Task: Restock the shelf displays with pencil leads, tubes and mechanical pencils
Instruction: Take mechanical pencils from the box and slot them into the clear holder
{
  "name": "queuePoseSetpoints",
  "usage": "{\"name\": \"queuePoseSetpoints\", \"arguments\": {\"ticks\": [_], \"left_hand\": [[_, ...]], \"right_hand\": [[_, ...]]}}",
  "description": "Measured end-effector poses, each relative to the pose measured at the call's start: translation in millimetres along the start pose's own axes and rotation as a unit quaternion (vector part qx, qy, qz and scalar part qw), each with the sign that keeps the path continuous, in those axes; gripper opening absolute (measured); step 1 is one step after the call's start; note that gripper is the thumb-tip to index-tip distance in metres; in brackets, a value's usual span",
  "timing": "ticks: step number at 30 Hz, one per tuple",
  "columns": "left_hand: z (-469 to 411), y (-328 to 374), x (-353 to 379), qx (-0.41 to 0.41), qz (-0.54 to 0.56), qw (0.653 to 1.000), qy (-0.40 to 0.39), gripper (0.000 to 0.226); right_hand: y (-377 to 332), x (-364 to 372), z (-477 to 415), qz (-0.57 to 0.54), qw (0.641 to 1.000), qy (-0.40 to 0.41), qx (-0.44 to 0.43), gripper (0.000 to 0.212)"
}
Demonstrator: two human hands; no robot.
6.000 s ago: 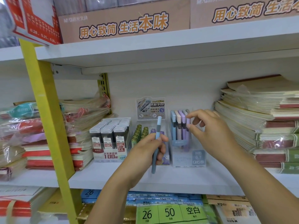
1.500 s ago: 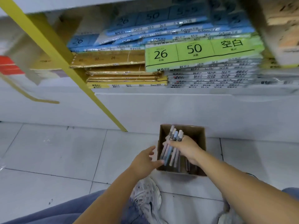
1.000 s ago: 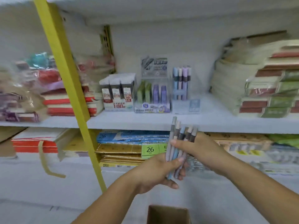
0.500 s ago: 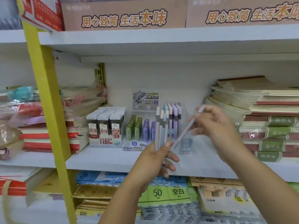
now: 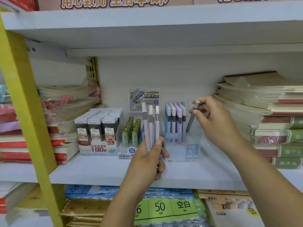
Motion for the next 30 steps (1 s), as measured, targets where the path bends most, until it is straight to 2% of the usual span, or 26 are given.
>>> {"name": "queuePoseSetpoints", "arguments": {"ticks": [8, 13, 19, 22, 27, 30], "left_hand": [[-2.4, -1.0, 4.5, 0.003, 0.003, 1.000, -0.007, 0.024], [0.8, -1.5, 5.6, 0.004, -0.008, 1.000, -0.012, 0.020], [-0.4, -1.1, 5.7, -0.003, -0.020, 1.000, -0.015, 0.020], [-4.1, 2.2, 4.9, -0.008, -0.011, 1.000, -0.023, 0.020], [-18.2, 10.8, -2.2, 0.022, 0.003, 1.000, -0.012, 0.023], [-22.8, 11.8, -0.4, 0.034, 0.007, 0.999, -0.023, 0.023]], "right_hand": [[7.4, 7.0, -8.6, -0.004, 1.000, 0.015, 0.008, 0.019], [7.7, 16.4, -11.1, 0.021, 0.999, -0.026, -0.005, 0.019], [6.5, 18.8, -10.9, 0.022, 1.000, -0.012, -0.019, 0.036], [7.3, 18.5, -11.5, 0.018, 1.000, -0.005, -0.007, 0.034], [7.7, 15.9, -20.6, -0.025, 1.000, 0.005, 0.013, 0.016], [6.7, 17.7, -24.1, -0.036, 0.999, 0.006, 0.024, 0.020]]}}
Point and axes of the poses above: each hand's wrist, its own z-axis away from the middle knuckle, its own x-axis out of the palm, y = z × x, the point moved 6 cm from there along -z, towards the middle knuckle, and after that the axes turned 5 degrees about z, right-handed, at the moved point
